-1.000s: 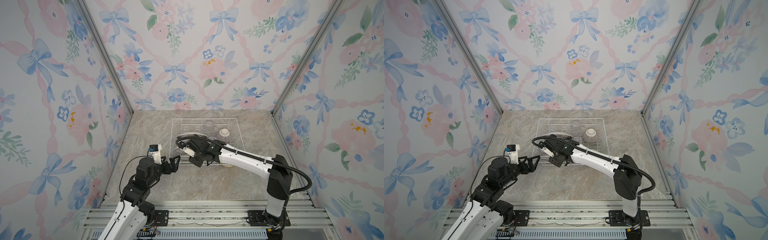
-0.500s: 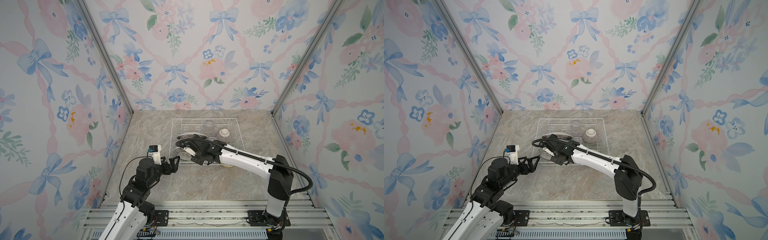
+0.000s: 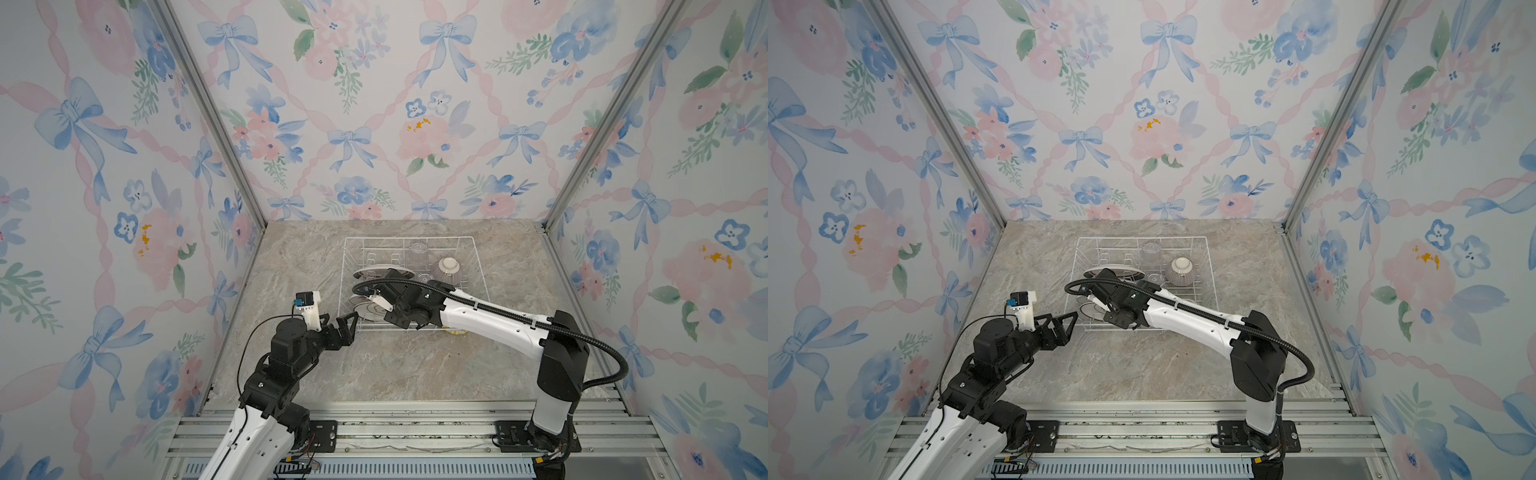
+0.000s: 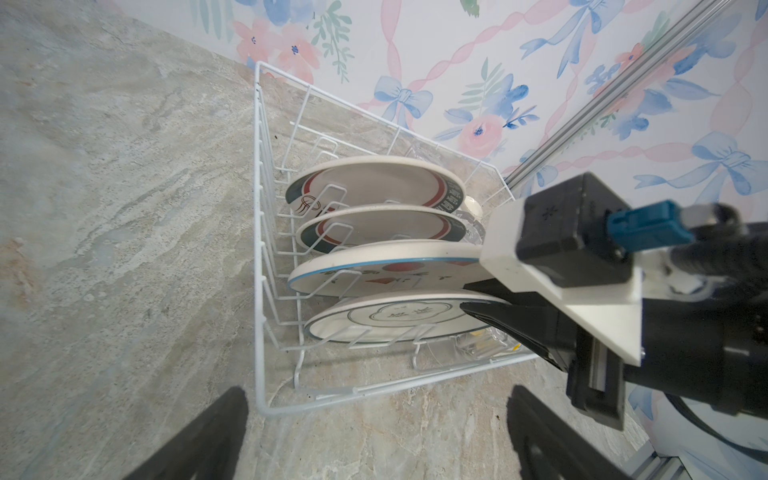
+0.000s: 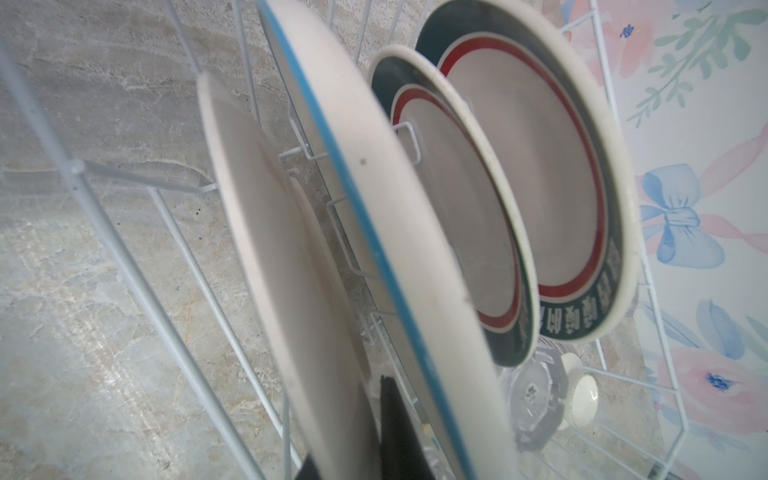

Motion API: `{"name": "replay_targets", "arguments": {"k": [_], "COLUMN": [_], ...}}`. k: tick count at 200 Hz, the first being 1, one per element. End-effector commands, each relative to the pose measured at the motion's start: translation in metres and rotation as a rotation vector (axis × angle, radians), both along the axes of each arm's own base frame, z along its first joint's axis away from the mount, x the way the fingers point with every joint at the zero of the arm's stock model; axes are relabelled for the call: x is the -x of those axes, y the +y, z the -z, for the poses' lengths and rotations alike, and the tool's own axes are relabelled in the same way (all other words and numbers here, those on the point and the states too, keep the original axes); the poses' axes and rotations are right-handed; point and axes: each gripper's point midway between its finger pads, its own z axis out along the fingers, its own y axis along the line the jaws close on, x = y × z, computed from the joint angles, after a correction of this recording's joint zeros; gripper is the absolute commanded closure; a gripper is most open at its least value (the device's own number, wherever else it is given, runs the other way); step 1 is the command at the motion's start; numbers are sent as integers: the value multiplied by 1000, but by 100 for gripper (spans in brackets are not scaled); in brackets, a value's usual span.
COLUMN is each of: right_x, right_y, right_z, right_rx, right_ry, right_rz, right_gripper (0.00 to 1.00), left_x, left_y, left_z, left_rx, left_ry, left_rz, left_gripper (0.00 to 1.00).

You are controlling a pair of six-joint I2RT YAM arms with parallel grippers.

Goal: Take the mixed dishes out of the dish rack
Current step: 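Close the right gripper on the rim of the white text-printed plate, then lift the white text-printed plate up out of the rack with the right gripper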

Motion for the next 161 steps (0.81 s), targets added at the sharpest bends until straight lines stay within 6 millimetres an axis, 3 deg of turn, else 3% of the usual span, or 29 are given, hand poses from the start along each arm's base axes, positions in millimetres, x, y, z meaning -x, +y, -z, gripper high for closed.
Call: {"name": "replay_targets", "arguments": {"k": [1, 58, 65, 97, 161], "right_x": [19, 8, 8, 2, 13], "right_y": [6, -3, -7, -17, -29], "right_z": [-28, -63, -78, -92, -130], "right_rx": [-122, -261, -307, -403, -602], "right_ry": [19, -96, -121, -122, -90], "right_rz": [17, 118, 128, 213, 280], "right_gripper": [100, 100, 100, 100, 100], "left_x": [2, 0, 0, -1, 0], "left_y": [1, 4, 4, 5, 7], "left_z": [5, 2, 1, -1, -4], "left_rx": [-1, -9, -11, -11, -6], "left_ry": [14, 4, 2, -5, -18], "left_rz": [-6, -21, -21, -27, -41], "left_gripper": [2, 2, 2, 2, 2]}}
